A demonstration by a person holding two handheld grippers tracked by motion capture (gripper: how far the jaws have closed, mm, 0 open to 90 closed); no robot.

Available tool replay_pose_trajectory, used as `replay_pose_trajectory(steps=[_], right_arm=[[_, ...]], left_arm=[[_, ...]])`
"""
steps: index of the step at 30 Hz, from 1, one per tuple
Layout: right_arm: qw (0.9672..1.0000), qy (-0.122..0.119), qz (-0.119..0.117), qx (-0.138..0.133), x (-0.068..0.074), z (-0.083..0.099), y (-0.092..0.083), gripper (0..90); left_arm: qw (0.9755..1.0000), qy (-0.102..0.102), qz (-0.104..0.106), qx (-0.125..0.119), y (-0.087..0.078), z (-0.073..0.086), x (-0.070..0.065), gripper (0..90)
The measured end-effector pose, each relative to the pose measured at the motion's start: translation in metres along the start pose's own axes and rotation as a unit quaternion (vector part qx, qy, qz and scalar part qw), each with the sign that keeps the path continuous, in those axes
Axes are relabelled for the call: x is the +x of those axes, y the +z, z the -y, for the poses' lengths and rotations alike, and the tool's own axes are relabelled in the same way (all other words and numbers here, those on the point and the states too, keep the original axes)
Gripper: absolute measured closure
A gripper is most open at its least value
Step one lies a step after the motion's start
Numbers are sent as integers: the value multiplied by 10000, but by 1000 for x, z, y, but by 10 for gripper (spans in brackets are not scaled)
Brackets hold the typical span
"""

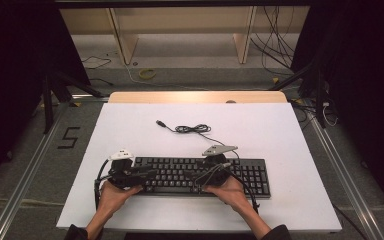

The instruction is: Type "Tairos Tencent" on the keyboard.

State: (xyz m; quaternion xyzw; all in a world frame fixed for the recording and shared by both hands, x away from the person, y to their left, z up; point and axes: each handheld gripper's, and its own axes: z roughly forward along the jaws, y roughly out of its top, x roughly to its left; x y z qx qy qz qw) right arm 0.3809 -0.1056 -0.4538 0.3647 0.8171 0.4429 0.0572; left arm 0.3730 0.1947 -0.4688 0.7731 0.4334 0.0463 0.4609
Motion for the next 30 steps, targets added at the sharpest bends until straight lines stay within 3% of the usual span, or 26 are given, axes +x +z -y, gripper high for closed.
replay_pose_trajectory(steps=[12, 30], right_arm=[[10000, -21, -5, -55, 1, 5, -7, 343], [9999, -57, 16, -154, 2, 9, -16, 321]], left_arm=[[9989, 208, -54, 425, 25, -12, -3, 860], [9979, 301, -72, 568, 36, -16, -3, 891]])
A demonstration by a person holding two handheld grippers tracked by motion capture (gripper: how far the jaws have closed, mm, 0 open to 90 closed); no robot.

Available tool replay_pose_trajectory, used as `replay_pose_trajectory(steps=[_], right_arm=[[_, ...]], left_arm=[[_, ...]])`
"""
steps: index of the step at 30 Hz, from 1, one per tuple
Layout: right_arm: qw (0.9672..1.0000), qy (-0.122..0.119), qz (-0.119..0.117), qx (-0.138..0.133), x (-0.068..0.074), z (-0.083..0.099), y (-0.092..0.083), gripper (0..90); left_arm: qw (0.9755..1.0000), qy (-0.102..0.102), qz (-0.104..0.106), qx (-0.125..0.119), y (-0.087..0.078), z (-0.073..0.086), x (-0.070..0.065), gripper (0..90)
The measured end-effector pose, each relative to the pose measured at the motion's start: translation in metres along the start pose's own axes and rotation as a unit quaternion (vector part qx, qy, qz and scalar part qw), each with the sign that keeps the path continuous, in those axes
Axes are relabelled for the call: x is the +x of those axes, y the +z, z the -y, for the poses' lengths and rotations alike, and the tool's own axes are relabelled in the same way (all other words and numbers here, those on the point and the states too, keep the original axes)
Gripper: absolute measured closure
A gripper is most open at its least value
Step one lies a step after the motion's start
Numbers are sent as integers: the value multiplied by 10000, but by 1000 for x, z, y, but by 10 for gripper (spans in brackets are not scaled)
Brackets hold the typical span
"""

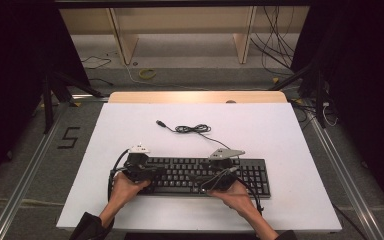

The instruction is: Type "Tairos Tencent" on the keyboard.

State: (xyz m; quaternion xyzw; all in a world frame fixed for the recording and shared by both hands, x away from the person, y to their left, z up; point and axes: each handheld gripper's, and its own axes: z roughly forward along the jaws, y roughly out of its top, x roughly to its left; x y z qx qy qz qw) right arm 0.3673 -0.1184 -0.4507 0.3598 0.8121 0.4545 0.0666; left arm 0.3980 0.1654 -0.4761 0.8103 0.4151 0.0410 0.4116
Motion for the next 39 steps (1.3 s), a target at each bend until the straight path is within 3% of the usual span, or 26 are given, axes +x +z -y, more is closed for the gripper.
replay_pose_trajectory(steps=[9, 18, 31, 39], right_arm=[[10000, -9, 7, -14, 0, 0, -2, 324], [10000, 6, 42, -24, -1, 0, -2, 325], [10000, 18, 76, -30, -2, -1, -1, 327], [10000, 4, 73, -46, -2, -5, 2, 329]], left_arm=[[9998, -26, -71, 170, 4, 1, 0, 893], [9999, -40, -120, 87, 3, 2, -1, 889], [9997, -185, -25, -143, -9, -1, 1, 749], [9992, -292, 72, -262, -16, -1, 1, 561]])
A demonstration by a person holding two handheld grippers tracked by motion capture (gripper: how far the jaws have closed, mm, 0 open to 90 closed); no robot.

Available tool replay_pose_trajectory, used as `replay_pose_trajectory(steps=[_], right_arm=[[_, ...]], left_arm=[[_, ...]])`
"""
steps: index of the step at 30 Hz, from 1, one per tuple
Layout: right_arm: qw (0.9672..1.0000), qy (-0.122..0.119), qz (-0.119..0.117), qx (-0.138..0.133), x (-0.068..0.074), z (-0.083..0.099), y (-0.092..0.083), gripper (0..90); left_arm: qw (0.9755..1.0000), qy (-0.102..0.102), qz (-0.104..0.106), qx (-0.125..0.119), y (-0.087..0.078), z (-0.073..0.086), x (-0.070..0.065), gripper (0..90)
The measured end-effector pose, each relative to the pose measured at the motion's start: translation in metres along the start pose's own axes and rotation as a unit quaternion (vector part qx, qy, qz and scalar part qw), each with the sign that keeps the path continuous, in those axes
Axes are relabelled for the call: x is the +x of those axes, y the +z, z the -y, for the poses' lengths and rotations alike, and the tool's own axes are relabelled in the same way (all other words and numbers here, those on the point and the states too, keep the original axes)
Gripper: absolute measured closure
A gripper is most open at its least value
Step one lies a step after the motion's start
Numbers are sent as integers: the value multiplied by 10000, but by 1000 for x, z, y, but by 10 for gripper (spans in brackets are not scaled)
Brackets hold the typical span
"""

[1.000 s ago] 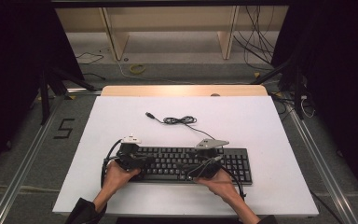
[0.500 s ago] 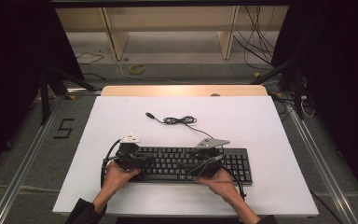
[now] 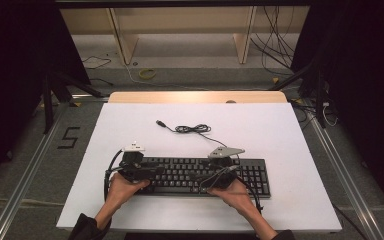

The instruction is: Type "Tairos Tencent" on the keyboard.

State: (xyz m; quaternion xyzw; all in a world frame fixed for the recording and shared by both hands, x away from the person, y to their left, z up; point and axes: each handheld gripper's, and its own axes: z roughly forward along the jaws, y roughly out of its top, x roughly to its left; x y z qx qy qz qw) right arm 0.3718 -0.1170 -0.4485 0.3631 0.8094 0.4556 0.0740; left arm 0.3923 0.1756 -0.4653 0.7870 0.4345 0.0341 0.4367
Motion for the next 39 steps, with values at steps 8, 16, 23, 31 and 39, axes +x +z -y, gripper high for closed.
replay_pose_trajectory(steps=[8, 16, 23, 31, 39], right_arm=[[10000, -8, -12, 55, 1, -3, 5, 334], [9999, -38, 13, 98, 0, -7, 9, 389], [9998, -94, 12, 183, 1, -11, 14, 500], [9994, -145, 76, 292, -2, -14, 21, 645], [9988, -179, 141, 442, -4, -14, 30, 769]], left_arm=[[9997, -24, 193, -176, -6, 0, -3, 407], [9990, 11, 300, -346, -14, 2, -5, 350], [9979, 41, 351, -541, -23, 4, -8, 321], [9971, 18, 380, -666, -30, 8, -7, 315], [9965, 29, 380, -741, -36, 12, -5, 307]])
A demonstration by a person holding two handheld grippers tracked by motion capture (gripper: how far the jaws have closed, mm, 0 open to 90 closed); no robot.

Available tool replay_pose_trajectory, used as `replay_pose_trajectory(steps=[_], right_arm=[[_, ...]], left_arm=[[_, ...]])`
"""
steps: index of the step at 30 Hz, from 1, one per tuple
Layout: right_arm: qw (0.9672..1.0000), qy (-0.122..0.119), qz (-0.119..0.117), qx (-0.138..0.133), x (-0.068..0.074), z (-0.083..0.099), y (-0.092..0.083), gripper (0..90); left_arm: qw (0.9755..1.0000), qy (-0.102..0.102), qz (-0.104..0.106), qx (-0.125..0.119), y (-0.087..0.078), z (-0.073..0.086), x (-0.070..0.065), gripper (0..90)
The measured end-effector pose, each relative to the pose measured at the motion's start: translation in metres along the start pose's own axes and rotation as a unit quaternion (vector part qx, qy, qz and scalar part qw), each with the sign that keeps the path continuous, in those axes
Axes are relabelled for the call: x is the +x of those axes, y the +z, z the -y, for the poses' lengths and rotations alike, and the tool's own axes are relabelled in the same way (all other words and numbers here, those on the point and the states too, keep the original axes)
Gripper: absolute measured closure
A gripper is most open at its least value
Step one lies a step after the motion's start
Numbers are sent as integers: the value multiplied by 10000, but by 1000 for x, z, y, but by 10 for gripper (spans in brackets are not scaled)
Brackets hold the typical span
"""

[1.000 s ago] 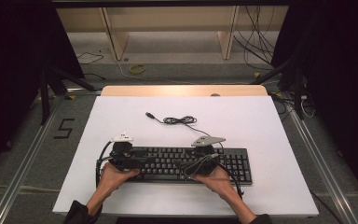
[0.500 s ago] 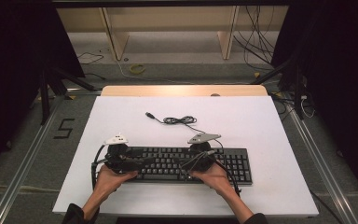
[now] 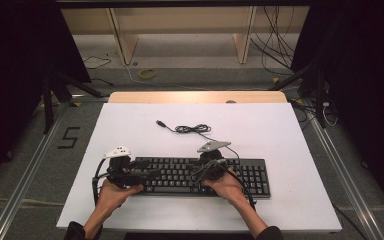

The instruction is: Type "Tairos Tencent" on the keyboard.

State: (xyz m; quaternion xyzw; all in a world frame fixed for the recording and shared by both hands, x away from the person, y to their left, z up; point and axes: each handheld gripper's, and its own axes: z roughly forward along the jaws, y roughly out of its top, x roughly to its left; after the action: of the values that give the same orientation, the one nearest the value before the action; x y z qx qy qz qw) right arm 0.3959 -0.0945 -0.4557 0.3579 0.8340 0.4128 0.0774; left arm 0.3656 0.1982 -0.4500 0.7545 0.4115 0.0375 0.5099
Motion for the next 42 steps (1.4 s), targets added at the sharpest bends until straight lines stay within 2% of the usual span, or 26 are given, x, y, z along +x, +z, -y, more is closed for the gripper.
replay_pose_trajectory(steps=[11, 25, 42], right_arm=[[9997, -2, 33, 221, -4, 3, 5, 900], [9992, -17, 53, 406, -5, 7, 10, 900], [9990, 8, 51, 448, -6, 10, 12, 900]], left_arm=[[10000, 40, -40, -13, -4, 6, 0, 300], [9999, 67, -36, -83, -9, 12, -3, 304], [9999, 82, -9, -73, -10, 17, -6, 304]])
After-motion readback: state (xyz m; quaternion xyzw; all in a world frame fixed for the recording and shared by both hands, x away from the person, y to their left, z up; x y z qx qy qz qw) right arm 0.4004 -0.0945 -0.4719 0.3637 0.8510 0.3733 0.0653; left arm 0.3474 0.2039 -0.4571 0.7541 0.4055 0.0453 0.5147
